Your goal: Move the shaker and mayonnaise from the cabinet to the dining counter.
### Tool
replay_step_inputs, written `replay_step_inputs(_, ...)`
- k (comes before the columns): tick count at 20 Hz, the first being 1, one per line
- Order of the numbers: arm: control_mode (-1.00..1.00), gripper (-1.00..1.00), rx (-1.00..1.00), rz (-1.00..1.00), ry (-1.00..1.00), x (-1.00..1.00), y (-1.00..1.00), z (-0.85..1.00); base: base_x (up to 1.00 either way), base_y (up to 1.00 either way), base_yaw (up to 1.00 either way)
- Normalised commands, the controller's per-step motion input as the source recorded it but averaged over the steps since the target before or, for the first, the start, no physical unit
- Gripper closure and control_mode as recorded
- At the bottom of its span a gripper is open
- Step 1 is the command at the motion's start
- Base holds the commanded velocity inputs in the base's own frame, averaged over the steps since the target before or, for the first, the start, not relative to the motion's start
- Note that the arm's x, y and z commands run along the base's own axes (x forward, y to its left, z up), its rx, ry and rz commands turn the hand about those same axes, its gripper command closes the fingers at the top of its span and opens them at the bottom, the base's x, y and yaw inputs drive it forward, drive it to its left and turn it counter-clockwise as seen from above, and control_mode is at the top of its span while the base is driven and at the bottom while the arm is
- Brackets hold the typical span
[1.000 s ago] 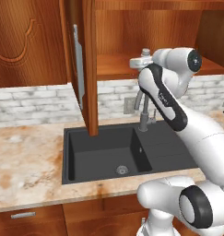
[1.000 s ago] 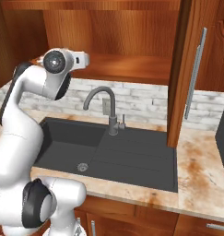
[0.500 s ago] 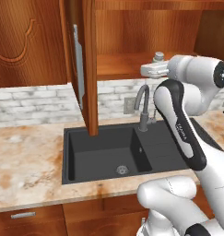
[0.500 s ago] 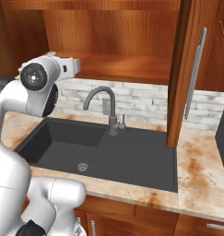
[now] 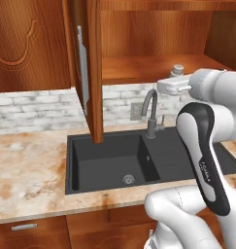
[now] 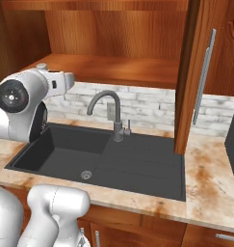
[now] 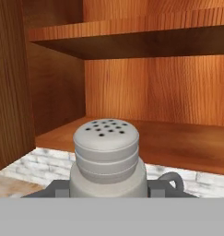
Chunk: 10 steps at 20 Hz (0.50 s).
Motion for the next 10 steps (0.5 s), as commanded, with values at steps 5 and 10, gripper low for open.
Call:
replay_step_inputs(5,-1.00,1.00,0.00,0.00,0.02,-0.39,-0.02,0.00,0.00,0.00,0.00)
replay_step_inputs(10,-1.00,1.00,0.00,0.00,0.00,-0.12,0.00,0.00,0.00,0.00,0.00)
